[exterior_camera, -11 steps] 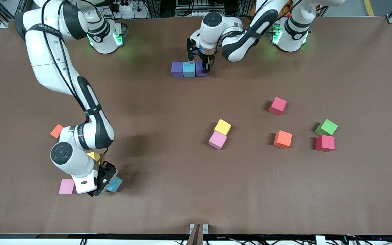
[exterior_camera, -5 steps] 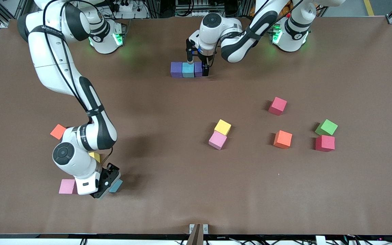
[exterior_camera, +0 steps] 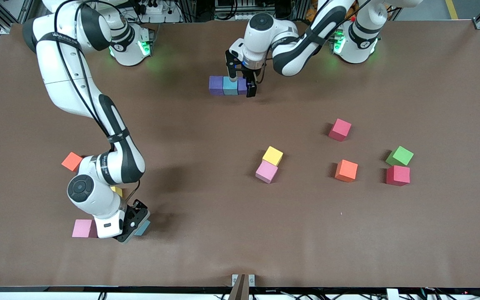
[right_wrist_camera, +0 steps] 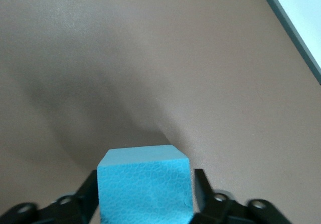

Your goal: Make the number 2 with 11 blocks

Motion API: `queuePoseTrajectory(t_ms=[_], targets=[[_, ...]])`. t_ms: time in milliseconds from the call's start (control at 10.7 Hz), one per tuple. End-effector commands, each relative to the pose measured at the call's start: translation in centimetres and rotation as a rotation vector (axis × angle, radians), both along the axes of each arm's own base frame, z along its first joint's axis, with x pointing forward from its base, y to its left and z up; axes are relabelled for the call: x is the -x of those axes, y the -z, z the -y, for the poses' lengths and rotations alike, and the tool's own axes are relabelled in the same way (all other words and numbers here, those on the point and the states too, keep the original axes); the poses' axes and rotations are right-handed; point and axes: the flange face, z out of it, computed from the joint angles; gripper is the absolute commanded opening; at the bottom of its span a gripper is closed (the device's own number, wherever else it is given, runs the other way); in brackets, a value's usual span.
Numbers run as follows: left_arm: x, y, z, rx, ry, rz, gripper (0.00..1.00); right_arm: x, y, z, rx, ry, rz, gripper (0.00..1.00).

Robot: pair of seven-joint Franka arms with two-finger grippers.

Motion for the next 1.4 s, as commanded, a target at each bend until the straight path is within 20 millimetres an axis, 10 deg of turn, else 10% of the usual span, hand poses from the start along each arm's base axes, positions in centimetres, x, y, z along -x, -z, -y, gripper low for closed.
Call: queuePoseTrajectory(t_ms=[0, 560, 1026, 1306], targets=[[-1.2, -3.1, -0.8, 0.008, -0.160, 0.061, 1.00, -0.3, -0.2, -1.1, -0.021, -0.008, 0.002, 0.15], [-19.6, -13.3, -4.7, -0.124, -0.734, -0.166, 1.00, 2.3, -5.1, -9.1, -0.093, 0.172, -0.140, 0.09], [-30.9, -11.6, -15.8, -0.163, -0.907, -0.127, 1.00, 12.7, -9.6, -18.9, -0.165, 0.515, -0.215, 0.10], [-33.9, -9.3, -18.7, -0.178, -0.716, -0.140, 1.00, 20.4, -10.0, -25.1, -0.178, 0.660, -0.226, 0.10]])
